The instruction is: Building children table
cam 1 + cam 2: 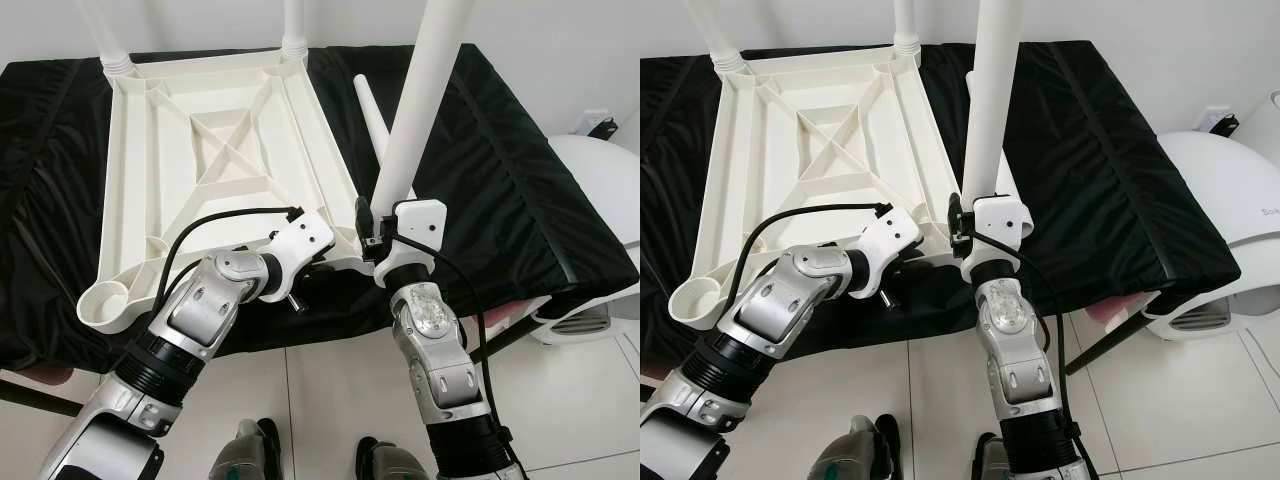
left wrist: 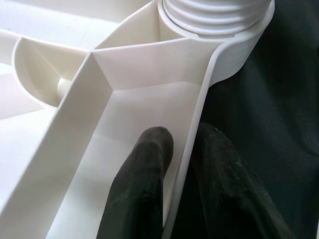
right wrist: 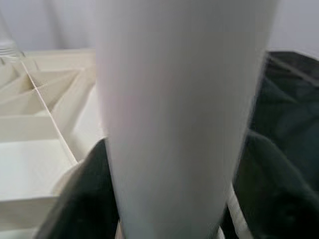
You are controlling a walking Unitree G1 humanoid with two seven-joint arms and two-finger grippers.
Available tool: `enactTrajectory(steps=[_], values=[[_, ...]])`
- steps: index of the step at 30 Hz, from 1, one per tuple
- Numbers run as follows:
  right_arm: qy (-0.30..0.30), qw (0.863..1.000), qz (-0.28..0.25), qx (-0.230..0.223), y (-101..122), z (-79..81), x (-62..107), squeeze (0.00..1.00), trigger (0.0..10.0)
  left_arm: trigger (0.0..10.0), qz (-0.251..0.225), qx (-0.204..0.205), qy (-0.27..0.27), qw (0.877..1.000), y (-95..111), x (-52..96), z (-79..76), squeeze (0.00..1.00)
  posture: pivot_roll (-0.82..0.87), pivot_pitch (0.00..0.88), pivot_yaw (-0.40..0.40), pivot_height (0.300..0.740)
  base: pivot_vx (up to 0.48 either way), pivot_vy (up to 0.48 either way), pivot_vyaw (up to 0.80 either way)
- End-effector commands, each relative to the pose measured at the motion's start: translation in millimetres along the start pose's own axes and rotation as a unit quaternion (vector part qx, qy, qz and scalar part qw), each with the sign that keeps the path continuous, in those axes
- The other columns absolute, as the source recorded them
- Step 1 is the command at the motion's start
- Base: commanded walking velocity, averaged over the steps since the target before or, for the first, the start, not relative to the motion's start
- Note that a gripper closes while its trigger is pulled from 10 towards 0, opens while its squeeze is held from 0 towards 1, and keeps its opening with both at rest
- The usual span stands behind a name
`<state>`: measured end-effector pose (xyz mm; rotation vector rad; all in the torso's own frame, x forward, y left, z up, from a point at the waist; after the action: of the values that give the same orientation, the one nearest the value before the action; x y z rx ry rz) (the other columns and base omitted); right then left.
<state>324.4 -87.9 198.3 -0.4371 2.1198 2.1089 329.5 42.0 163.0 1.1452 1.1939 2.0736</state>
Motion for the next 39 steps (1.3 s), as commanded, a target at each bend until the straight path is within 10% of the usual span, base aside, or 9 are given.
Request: enactTrajectory(steps=[1,12,13,23,39], values=[[-0.003,0.999,0.016,-0.037,-6,7.1,3.1,1.00,10.0,10.0,-0.017,-0.011,-0.012,1.000,9,0.9,-5.3,0.00,-0.04,0.141,0.014,0.740,0.000,0.000,0.00],[0.054,0.997,-0.007,-0.050,3,2.0,-1.1,1.00,10.0,10.0,-0.019,-0.009,-0.011,1.000,10,0.8,-5.1,0.00,-0.04,0.145,0.015,0.740,0.000,0.000,0.00],[0.071,0.996,-0.014,-0.043,5,-0.9,-2.3,0.00,10.0,10.0,-0.019,-0.009,-0.010,1.000,10,0.8,-4.9,0.00,-0.05,0.148,0.016,0.740,0.000,0.000,0.00],[0.212,0.976,-0.019,-0.045,12,-20.4,-9.9,0.00,10.0,10.0,-0.020,-0.009,-0.008,1.000,11,1.2,-2.4,0.00,-0.05,0.154,0.021,0.740,0.000,0.000,0.00],[0.446,0.891,0.079,-0.023,-4,-50.2,-14.8,0.00,10.0,10.0,-0.021,-0.009,-0.003,1.000,13,1.4,0.9,0.00,-0.04,0.155,0.030,0.740,0.000,0.000,0.00]])
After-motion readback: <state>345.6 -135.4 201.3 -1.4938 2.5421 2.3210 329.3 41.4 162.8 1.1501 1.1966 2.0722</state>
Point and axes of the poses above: a point about 5 cm out from each wrist's last joint towards the gripper, its own x axis pointing back from the gripper into the wrist, its own y axis along the axis of the wrist's last joint, z = x × y, the point moved 3 cm from there along -x, pointing out of the wrist towards the gripper
